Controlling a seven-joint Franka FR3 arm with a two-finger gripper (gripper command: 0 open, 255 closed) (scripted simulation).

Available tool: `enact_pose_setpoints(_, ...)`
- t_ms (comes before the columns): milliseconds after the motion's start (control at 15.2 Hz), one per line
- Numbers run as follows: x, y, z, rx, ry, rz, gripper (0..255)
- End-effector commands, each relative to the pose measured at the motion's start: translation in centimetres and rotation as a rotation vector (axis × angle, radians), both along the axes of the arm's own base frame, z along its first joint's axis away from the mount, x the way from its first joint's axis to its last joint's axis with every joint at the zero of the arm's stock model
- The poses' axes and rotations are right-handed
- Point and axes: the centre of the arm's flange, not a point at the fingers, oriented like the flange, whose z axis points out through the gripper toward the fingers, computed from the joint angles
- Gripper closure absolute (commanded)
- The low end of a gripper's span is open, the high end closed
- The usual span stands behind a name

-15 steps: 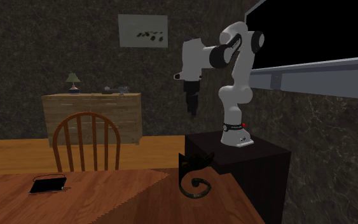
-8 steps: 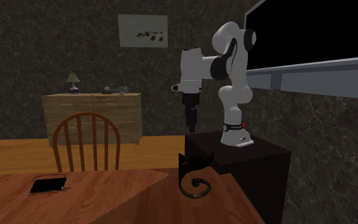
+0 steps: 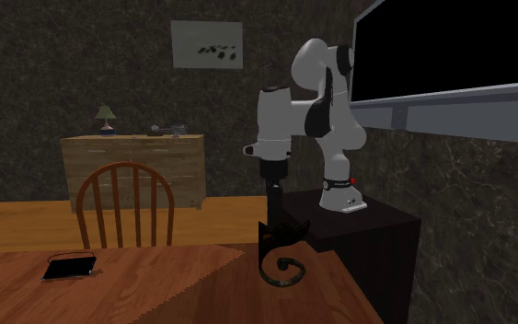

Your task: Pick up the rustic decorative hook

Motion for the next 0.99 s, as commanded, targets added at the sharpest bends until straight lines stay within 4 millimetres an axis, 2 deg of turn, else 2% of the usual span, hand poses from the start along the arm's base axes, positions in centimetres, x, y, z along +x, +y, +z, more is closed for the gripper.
enact_pose_setpoints(0, 0.7, 1.2, -1.2, 0.003, -0.003, -0.006, 0)
enact_pose_setpoints(462, 0.7, 1.2, -5.2, 0.003, -0.003, -0.006, 0)
enact_pose_setpoints(594, 0.7, 1.2, -5.2, 0.003, -0.003, -0.006, 0)
enact_pose_setpoints(660, 0.7, 1.2, -5.2, 0.003, -0.003, -0.006, 255)
enact_pose_setpoints(924, 0.7, 1.2, -5.2, 0.003, -0.003, -0.006, 255)
